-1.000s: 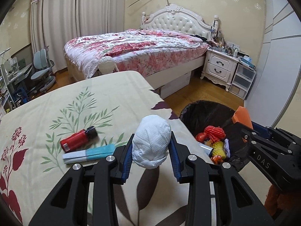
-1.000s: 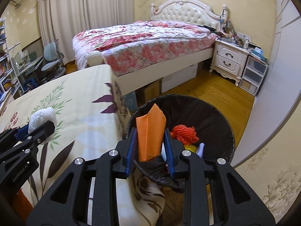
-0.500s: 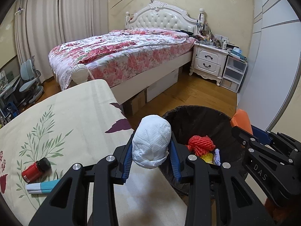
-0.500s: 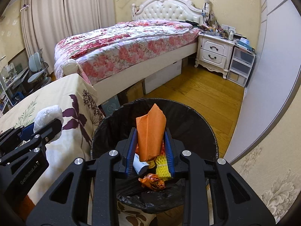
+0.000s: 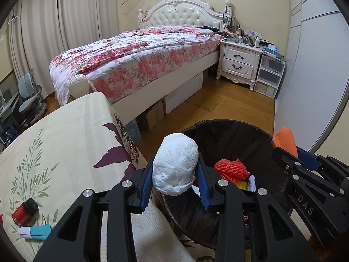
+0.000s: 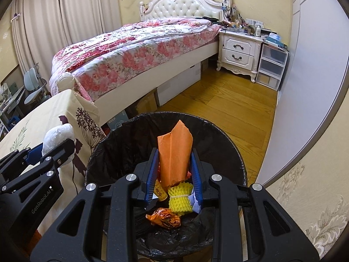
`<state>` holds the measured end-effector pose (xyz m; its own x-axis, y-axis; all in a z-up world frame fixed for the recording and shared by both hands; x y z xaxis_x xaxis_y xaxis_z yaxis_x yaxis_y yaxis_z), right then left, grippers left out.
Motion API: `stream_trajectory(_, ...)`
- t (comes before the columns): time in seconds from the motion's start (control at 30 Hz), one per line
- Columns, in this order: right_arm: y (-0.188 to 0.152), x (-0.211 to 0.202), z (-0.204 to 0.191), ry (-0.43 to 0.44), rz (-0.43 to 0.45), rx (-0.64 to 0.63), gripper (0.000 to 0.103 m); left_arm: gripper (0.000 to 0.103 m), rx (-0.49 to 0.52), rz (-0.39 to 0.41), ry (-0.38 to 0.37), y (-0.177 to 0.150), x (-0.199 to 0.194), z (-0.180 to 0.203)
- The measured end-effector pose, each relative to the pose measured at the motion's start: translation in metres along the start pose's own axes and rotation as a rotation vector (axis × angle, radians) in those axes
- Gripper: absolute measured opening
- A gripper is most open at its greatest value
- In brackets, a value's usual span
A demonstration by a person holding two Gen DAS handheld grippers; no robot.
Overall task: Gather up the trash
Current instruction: 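Open both tools to drop the white and orange cloths into the bin, then move both open tools back toward the red bottle and blue tube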
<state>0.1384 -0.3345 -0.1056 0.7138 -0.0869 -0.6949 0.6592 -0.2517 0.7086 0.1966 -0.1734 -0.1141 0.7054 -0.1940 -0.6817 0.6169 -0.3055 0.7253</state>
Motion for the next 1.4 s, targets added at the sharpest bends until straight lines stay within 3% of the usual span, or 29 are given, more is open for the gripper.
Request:
stream_trajectory(0.13, 0.001, 0.002, 0.003, -0.005, 0.002, 0.007, 0.030, 0.042, 0.002, -0.009, -0.006, 0.000, 0.002, 0.002)
stream_trajectory(0.2, 0.001, 0.002, 0.002, -0.006, 0.001, 0.009, 0.031, 0.058, 0.002, -0.004, -0.002, 0.000, 0.001, 0.002)
stream_trajectory(0.27, 0.001, 0.001, 0.004, -0.017, 0.009, 0.013, 0.041, 0.065, -0.004, 0.006, 0.003, 0.001, -0.002, 0.001)
stream_trajectory(0.3, 0.002, 0.001, 0.005, -0.022, 0.014, 0.016, 0.042, 0.069, -0.007, 0.009, 0.006, 0.001, -0.003, 0.000)
stream_trajectory(0.5, 0.003, -0.004, 0.008, -0.036, 0.024, 0.020, 0.049, 0.078, -0.016, 0.009, 0.021, 0.002, -0.006, -0.006)
stream_trajectory(0.63, 0.002, -0.008, 0.007, -0.044, 0.030, 0.015, 0.058, 0.081, -0.030, -0.001, 0.027, -0.002, -0.011, -0.014)
stream_trajectory(1.0, -0.015, -0.028, -0.019, 0.008, 0.012, -0.020, 0.061, 0.081, -0.072, -0.020, 0.064, -0.028, -0.042, -0.051)
stream_trajectory(1.4, -0.044, -0.052, -0.086, 0.106, -0.012, -0.124, 0.061, 0.081, -0.149, -0.030, 0.148, -0.068, -0.088, -0.112)
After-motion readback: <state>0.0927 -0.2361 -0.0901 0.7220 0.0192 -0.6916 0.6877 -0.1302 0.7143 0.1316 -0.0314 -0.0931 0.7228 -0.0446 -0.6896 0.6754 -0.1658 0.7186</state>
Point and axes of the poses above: each gripper's, at about its wrist camera, not at the fingertips, and x roughly the way its jaws point, z to its right, y to its top, the point moved 9 cm from there along x, roughly the way its jaws point, and after that the axes turned 4 degrees about x, right-handed, at the moved point
